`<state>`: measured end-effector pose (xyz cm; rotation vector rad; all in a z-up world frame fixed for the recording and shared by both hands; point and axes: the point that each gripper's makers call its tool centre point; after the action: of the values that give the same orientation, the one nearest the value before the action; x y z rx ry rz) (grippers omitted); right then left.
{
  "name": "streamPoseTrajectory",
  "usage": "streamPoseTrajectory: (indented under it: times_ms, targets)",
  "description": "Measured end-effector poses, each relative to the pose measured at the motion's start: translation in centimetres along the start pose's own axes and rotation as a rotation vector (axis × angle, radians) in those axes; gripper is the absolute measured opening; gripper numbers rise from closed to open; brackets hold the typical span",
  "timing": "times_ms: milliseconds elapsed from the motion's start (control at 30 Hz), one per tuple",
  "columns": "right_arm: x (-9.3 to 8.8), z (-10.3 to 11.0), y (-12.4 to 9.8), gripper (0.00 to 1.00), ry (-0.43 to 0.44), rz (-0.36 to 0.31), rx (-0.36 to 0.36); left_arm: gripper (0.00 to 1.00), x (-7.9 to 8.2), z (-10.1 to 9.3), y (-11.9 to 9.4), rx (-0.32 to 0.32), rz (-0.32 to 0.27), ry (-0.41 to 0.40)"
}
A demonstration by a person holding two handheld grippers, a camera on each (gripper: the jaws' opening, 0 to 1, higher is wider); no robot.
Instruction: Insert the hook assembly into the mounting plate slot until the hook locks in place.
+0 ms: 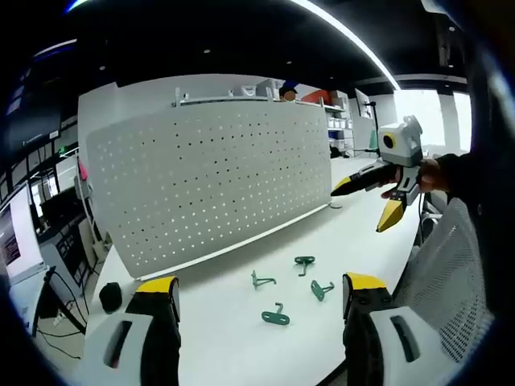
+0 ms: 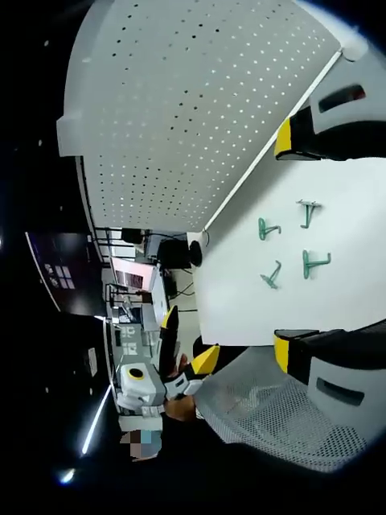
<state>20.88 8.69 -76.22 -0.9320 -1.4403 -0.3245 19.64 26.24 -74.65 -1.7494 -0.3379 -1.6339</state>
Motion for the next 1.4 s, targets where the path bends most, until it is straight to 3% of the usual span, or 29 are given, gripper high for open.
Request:
streamPoseTrajectory:
  times_ms: [1400]
  targets:
    - [0.0, -0.1, 1.5, 0.83, -0.025, 0.017, 0.052, 0.83, -0.3, 0.5, 0.0, 0.025, 0.013, 0.000]
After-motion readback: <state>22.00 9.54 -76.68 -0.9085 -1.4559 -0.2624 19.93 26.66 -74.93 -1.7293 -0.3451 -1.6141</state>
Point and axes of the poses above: the point that each gripper's makers call its tool centre point, and the gripper's own axes: y roughly forward along the fingers, z roughly to its left, x roughly out of its top, and after that the axes turned 13 degrees about -x, right-handed
